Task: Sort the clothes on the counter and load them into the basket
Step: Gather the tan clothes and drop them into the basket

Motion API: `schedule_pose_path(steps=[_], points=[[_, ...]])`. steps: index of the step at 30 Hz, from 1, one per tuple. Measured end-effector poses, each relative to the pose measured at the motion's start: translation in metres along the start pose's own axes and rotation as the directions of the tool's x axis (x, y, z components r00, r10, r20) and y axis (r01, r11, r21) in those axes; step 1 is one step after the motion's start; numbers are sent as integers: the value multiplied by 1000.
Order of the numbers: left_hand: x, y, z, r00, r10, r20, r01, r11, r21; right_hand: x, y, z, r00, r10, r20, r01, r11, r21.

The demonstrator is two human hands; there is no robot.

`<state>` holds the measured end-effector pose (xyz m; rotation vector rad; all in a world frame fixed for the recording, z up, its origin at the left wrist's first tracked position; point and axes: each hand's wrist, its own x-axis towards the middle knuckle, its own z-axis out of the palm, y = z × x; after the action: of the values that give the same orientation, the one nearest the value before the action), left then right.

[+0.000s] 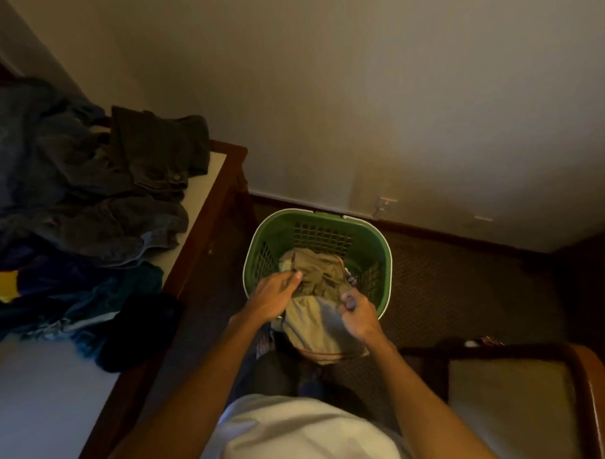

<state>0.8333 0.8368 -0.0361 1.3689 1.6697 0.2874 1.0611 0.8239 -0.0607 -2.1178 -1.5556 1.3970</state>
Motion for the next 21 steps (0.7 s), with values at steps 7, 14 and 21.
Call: schedule_pose_path(steps=[7, 14, 21], points=[[5, -64, 76, 961, -239, 141, 238, 971, 26, 13, 50, 24, 933, 354, -66, -359, 930, -79], [43, -82, 162, 895, -430, 116, 410, 694, -592, 55, 113, 79, 889, 455, 47, -404, 733, 547], [33, -46, 135, 873, -475, 109, 379, 520, -765, 31, 47, 38, 949, 253, 188, -304, 580, 756]])
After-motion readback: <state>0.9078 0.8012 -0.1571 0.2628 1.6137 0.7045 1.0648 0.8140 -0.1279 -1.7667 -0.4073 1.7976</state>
